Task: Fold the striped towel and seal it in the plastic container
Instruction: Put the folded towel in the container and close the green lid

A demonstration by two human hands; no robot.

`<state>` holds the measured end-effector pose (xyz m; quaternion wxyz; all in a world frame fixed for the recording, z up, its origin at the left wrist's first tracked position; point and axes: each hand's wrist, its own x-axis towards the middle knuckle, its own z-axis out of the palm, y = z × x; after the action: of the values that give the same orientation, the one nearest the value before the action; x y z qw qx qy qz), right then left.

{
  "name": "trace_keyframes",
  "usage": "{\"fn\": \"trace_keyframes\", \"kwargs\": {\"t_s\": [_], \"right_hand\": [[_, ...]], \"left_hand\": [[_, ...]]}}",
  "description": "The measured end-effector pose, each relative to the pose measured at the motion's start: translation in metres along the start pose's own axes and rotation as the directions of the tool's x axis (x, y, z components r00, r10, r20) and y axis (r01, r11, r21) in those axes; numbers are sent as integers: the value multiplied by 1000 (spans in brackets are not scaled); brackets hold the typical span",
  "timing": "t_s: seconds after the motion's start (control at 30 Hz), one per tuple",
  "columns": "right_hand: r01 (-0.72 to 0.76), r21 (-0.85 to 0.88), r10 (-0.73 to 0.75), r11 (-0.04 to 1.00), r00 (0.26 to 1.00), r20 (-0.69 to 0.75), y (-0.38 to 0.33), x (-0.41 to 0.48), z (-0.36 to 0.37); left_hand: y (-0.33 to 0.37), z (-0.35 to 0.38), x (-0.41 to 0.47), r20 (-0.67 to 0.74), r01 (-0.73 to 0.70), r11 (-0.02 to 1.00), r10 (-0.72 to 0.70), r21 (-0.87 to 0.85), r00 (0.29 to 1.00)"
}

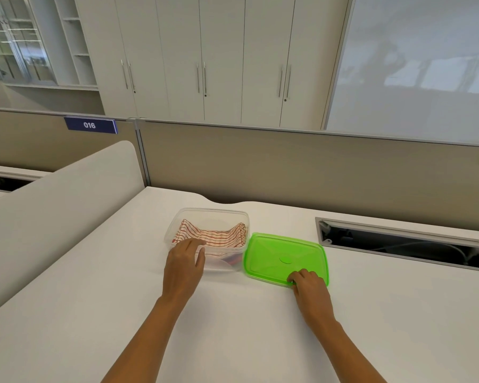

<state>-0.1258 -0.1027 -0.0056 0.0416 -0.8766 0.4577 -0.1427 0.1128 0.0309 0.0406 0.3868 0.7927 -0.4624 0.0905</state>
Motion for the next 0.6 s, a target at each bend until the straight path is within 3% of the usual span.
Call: {"fn": "trace_keyframes", "kwargs": {"t_s": [0.1,0.33,0.43,0.5,0.6], "right_hand": [[15,-11,-16,1000,999,-41,-2,1,-9],[45,-36,-54,998,944,-325,-16,7,-79],[36,-49,-50,998,942,-333,-25,12,-125],[70,-17,-72,997,951,-301,-34,13,-154],[131,230,-79,964,972,-223,-50,14,-188]], "left_hand": [[2,-3,1,1,-10,1000,10,-10,1000],[12,-12,11,-77,-34,995,27,-97,997],[25,-17,17,-76,-15,953,-8,-302,997],[36,-22,20,-3,27,878,-33,-478,999],[49,-26,22,140,68,762,31,-644,990]]}}
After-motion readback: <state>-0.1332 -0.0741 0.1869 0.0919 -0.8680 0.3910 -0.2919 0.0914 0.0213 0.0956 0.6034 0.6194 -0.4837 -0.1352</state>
